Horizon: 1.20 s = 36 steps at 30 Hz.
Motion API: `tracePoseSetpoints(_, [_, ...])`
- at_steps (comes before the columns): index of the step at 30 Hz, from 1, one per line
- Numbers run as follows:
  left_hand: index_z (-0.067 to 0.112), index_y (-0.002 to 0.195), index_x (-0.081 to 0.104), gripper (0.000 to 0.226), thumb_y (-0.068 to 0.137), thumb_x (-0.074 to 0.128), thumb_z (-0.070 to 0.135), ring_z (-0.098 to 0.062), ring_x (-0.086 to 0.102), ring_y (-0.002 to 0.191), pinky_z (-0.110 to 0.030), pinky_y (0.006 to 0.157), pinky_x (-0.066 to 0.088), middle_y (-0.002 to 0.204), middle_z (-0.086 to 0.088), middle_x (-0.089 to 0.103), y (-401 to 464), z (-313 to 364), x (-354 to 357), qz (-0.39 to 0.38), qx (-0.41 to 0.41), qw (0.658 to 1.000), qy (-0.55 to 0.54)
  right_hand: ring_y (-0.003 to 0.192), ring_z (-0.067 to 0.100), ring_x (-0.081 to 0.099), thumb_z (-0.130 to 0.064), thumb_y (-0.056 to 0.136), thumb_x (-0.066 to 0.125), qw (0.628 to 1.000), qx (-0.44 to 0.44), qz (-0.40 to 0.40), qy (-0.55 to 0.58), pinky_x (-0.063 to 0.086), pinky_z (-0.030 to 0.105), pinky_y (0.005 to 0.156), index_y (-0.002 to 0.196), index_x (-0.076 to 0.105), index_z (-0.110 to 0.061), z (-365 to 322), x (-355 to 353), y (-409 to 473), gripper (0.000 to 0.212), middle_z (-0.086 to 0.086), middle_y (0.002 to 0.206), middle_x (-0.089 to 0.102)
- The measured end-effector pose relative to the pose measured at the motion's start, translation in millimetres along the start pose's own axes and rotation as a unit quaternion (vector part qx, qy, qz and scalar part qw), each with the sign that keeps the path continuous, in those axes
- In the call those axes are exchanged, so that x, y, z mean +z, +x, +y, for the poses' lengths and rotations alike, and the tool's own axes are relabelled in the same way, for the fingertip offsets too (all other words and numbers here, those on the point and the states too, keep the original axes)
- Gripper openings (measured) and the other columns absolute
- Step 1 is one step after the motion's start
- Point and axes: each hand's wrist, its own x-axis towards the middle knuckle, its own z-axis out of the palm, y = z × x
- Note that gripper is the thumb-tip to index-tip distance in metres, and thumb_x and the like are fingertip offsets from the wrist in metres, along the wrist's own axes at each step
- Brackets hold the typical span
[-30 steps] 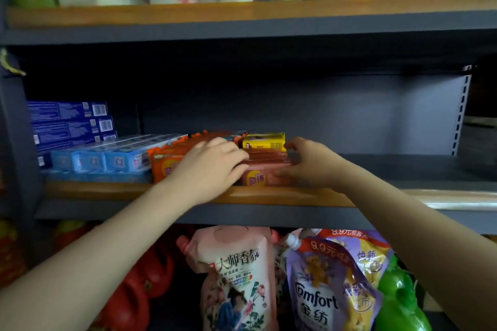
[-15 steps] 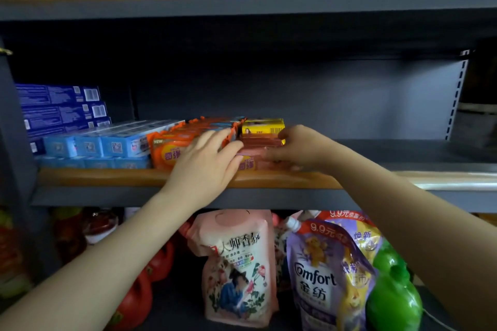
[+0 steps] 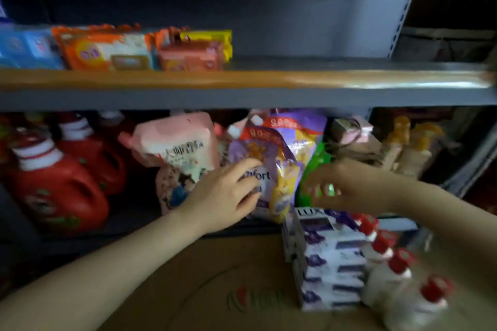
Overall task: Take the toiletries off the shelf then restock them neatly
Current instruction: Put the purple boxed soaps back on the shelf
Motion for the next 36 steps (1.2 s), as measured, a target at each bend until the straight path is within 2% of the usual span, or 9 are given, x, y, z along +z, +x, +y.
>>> tracePoseSetpoints(3, [0.015, 0.098, 0.065, 0.044, 0.091, 0.034, 0.046, -0.015, 0.064, 0.078, -0.028, 0.055, 0.053, 0.126, -0.002, 0.052, -7.2, 19.5, 36.6, -0.071, -0.053, 0.995, -0.053, 0.11, 0.012, 0.05, -0.052, 0.082, 0.06, 0.994, 0.03, -0.105, -0.013, 0.037, 0.019, 0.093, 0.131, 0.046, -0.02, 12.0, 34.5, -30.8, 0.06, 0.002, 0.125, 0.053])
tracePoseSetpoints(7, [0.02, 0.122, 0.053, 0.057, 0.089, 0.026, 0.057, -0.01, 0.056, 0.102, -0.036, 0.077, 0.051, 0.131, 0.009, 0.043, -7.8, 39.4, 61.0, -0.109, -0.145, 0.973, -0.141, 0.13, 0.016, 0.033, -0.055, 0.079, 0.061, 0.993, 0.082, -0.086, -0.006, 0.028, 0.028, 0.107, 0.145, 0.021, -0.022, 17.3, 48.1, -49.2, 0.084, -0.002, 0.144, 0.034])
tracePoseSetpoints(11, [0.019, 0.132, 0.044, 0.041, 0.095, 0.044, 0.037, -0.002, 0.042, 0.115, -0.015, 0.086, 0.038, 0.132, 0.01, 0.042, -3.5, 68.0, 66.5, -0.127, -0.197, 0.939, -0.253, 0.121, 0.023, 0.042, -0.047, 0.073, 0.072, 0.993, 0.103, -0.057, -0.011, 0.034, 0.031, 0.103, 0.142, 0.031, -0.015, 24.8, 52.1, -47.9, 0.086, 0.007, 0.132, 0.042])
tracePoseSetpoints(15, [0.025, 0.136, 0.039, 0.068, 0.083, 0.043, 0.067, -0.003, 0.041, 0.122, -0.016, 0.094, 0.039, 0.134, 0.015, 0.04, -4.8, 92.1, 68.0, -0.128, -0.26, 0.882, -0.372, 0.101, 0.015, 0.051, -0.033, 0.066, 0.079, 0.99, 0.113, 0.053, 0.069, 0.039, 0.016, 0.085, 0.13, 0.047, -0.012, 30.1, 35.7, -58.0, 0.074, 0.004, 0.116, 0.048])
tracePoseSetpoints(20, [0.028, 0.147, 0.018, 0.094, 0.072, 0.059, 0.066, -0.004, 0.015, 0.138, -0.022, 0.109, 0.018, 0.151, 0.014, 0.015, 1.3, 110.3, 70.9, -0.199, -0.261, 0.914, -0.24, 0.101, 0.016, 0.052, -0.031, 0.066, 0.077, 0.962, 0.136, 0.185, 0.151, 0.042, 0.022, 0.087, 0.128, 0.047, -0.008, 40.6, 9.5, -71.2, 0.072, 0.005, 0.115, 0.05])
tracePoseSetpoints(24, [0.026, 0.146, 0.022, 0.09, 0.073, 0.062, 0.062, -0.006, 0.023, 0.135, -0.024, 0.107, 0.025, 0.15, 0.012, 0.02, 9.0, 108.9, 66.0, -0.208, -0.249, 0.927, -0.189, 0.104, 0.018, 0.056, -0.034, 0.067, 0.076, 0.953, 0.144, 0.202, 0.176, 0.049, 0.036, 0.092, 0.132, 0.043, -0.011, 41.7, 2.2, -77.9, 0.076, 0.004, 0.119, 0.05])
tracePoseSetpoints(29, [0.029, 0.141, 0.031, 0.08, 0.074, 0.059, 0.064, -0.003, 0.035, 0.122, -0.021, 0.097, 0.033, 0.139, 0.015, 0.031, 20.3, 91.0, 27.3, -0.121, -0.238, 0.943, -0.197, 0.099, 0.014, 0.058, -0.03, 0.066, 0.079, 0.948, 0.139, 0.218, 0.187, 0.05, 0.034, 0.089, 0.132, 0.044, -0.013, 37.2, -7.5, -75.6, 0.076, -0.004, 0.112, 0.054])
tracePoseSetpoints(32, [0.024, 0.135, 0.042, 0.087, 0.063, 0.052, 0.072, -0.002, 0.042, 0.112, -0.022, 0.093, 0.037, 0.124, 0.017, 0.038, 36.4, 70.1, -15.7, -0.006, -0.235, 0.952, -0.194, 0.094, 0.005, 0.058, -0.031, 0.065, 0.082, 0.943, 0.132, 0.234, 0.195, 0.049, 0.017, 0.083, 0.131, 0.046, -0.016, 35.7, -31.2, -63.1, 0.076, -0.017, 0.105, 0.051])
tracePoseSetpoints(36, [0.014, 0.127, 0.054, 0.084, 0.061, 0.055, 0.066, -0.001, 0.043, 0.111, -0.014, 0.094, 0.03, 0.12, 0.011, 0.045, 66.7, 26.3, -82.6, 0.144, -0.216, 0.958, -0.119, 0.097, 0.003, 0.059, -0.048, 0.055, 0.076, 0.919, 0.094, 0.303, 0.236, 0.046, 0.018, 0.087, 0.123, 0.052, -0.022, 27.7, -77.9, -41.3, 0.076, -0.003, 0.113, 0.06])
